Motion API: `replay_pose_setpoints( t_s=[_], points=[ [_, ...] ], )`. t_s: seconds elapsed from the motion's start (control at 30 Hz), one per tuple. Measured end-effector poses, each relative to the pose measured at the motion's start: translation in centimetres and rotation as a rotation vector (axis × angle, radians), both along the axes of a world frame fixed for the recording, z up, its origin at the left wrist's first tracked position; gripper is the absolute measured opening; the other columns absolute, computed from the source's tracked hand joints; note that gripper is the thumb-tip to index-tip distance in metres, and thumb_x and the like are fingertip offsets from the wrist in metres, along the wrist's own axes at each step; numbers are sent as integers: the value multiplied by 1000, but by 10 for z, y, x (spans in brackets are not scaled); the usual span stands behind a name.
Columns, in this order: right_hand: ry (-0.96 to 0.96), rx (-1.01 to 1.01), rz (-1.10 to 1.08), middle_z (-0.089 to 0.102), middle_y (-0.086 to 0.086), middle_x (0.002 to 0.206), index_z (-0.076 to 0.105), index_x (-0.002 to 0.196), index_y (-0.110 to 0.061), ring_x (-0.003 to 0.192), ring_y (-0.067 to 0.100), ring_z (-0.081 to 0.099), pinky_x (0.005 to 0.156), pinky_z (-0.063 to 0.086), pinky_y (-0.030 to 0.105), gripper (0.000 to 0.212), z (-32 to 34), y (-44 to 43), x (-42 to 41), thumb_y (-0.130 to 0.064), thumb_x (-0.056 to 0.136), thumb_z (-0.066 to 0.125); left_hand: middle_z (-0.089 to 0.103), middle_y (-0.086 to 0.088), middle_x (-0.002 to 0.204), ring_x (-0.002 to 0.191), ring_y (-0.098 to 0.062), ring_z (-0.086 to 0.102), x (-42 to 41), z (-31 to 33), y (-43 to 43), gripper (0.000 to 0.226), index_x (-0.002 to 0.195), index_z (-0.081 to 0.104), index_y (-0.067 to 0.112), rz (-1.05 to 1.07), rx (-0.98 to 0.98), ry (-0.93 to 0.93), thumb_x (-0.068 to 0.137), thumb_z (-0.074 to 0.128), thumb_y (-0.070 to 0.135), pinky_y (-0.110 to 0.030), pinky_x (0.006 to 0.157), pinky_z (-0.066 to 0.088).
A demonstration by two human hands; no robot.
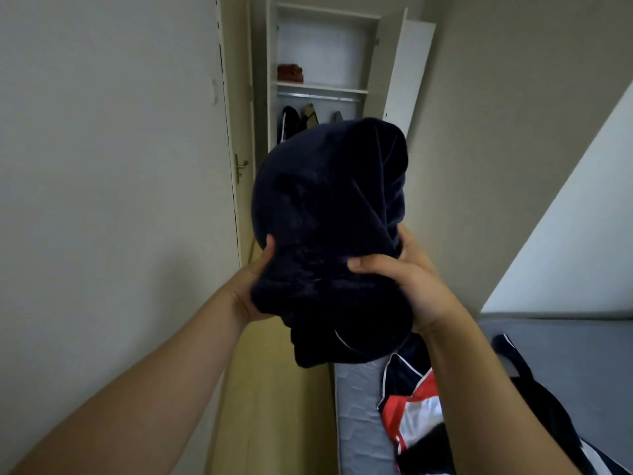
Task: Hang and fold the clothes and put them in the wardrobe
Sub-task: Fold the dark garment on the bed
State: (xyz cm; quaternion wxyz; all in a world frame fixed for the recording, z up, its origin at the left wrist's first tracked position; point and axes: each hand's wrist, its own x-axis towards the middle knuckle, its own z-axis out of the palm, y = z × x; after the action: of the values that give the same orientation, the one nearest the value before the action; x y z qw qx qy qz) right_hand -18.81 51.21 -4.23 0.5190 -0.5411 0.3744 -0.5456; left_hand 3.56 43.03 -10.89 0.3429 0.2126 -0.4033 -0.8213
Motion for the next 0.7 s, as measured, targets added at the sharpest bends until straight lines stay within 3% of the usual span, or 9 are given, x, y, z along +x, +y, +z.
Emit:
replay_pose_setpoints(
  t_s=[0.07, 0.3, 0.43, 0.53, 0.7],
  points=[
    [-16, 24, 3, 71, 7, 121, 56, 130, -19, 109, 29, 70, 80, 60, 34, 79, -8, -33, -6, -15, 60, 92, 70, -7, 126, 115, -24, 68, -6, -4, -28, 87, 111, 79, 22, 8, 16, -5, 39, 91, 71, -36, 86, 58],
    [-26, 63, -72, 75, 3, 110, 57, 122, -17, 99, 28, 74, 74, 61, 34, 70, -6, -165, -46, -19, 60, 91, 72, -9, 122, 109, -25, 71, -44, 22, -148, 79, 106, 80, 19, 203, 7, -75, 42, 94, 64, -34, 78, 60],
    [-33, 143, -143, 77, 2, 101, 56, 118, -16, 90, 28, 76, 69, 61, 35, 71, -4, -241, -78, -27, 59, 92, 70, -10, 126, 115, -27, 68, -74, 47, -218, 70, 114, 77, 21, 346, -123, -189, 58, 90, 62, -35, 89, 58],
    [-32, 179, -158, 76, 5, 107, 62, 118, -16, 93, 27, 75, 77, 60, 40, 60, -6, -299, -89, -26, 66, 91, 68, -12, 129, 119, -29, 65, -90, 55, -264, 83, 134, 63, 13, 480, -178, -203, 67, 89, 55, -43, 107, 48],
    [109, 261, -109, 78, -5, 101, 70, 112, -27, 91, 17, 76, 84, 58, 38, 40, -6, -394, -92, -38, 76, 85, 68, -11, 129, 119, -28, 66, -96, 55, -348, 69, 138, 57, 13, 603, -204, -151, 80, 83, 40, -43, 105, 50]
  ],
)
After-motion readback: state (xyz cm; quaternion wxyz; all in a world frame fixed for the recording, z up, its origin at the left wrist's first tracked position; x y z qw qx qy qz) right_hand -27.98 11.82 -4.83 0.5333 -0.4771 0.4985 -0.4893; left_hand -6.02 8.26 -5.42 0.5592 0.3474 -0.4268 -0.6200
